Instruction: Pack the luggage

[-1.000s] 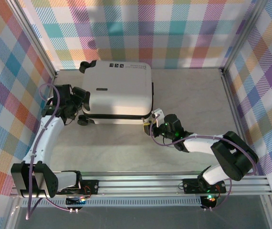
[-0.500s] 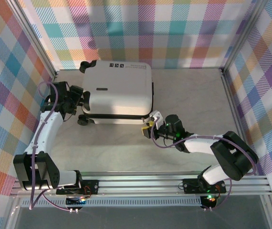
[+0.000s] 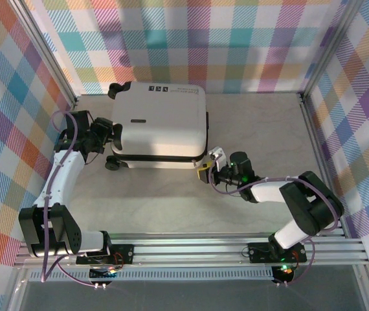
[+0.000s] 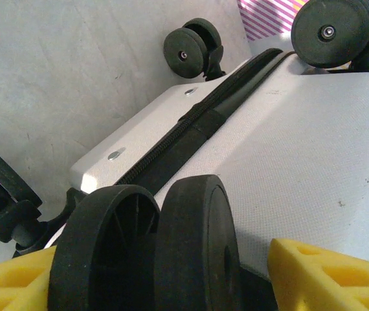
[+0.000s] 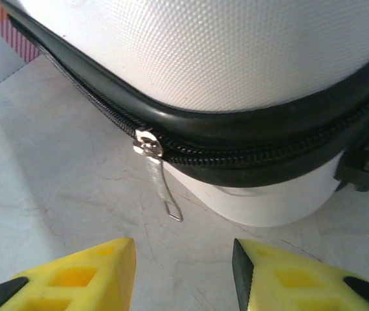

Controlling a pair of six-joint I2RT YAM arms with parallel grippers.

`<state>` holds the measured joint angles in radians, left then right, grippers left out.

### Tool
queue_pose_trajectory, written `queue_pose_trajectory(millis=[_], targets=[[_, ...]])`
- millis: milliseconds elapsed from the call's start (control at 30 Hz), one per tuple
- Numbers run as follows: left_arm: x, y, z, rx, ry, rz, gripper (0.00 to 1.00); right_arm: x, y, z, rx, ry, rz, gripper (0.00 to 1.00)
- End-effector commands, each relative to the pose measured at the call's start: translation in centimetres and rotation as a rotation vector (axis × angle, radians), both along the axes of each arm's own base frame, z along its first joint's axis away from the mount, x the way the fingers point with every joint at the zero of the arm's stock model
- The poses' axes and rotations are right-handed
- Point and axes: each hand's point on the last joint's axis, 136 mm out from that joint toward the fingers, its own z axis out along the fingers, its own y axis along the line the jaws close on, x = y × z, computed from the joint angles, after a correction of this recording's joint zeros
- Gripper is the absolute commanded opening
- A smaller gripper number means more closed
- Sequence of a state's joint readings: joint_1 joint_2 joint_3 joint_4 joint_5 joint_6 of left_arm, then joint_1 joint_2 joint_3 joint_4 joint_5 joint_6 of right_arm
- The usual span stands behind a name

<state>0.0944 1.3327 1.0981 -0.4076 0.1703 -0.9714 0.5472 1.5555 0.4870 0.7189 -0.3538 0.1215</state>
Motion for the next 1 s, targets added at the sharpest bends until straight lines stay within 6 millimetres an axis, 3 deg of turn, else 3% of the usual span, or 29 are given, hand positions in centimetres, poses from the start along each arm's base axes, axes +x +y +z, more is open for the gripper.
queue_pose_trajectory(millis=[0,467,733,967], targets=[[0.5,-0.7,0.1,-0.017,-0.036,-0.049,0.69,-0.1,1.8,1.9,0.075,-0.021,0.090,0.44],[0.6,-1.0,0.0,-0.033,-0.045,-0.062,0.68,0.4,3.5,1.6,0.224,0.111,0.104,0.38],[0.4,-1.0,0.0,-0.033,-0.047,-0.062,0.68,0.3,4.0,3.0,0.281,0.118,0.131,0.32],[0.5,-1.0,-0.2,-0.031,-0.043,-0.061,0.66,1.4,3.6,2.5,0.253,0.137,0.061,0.11]])
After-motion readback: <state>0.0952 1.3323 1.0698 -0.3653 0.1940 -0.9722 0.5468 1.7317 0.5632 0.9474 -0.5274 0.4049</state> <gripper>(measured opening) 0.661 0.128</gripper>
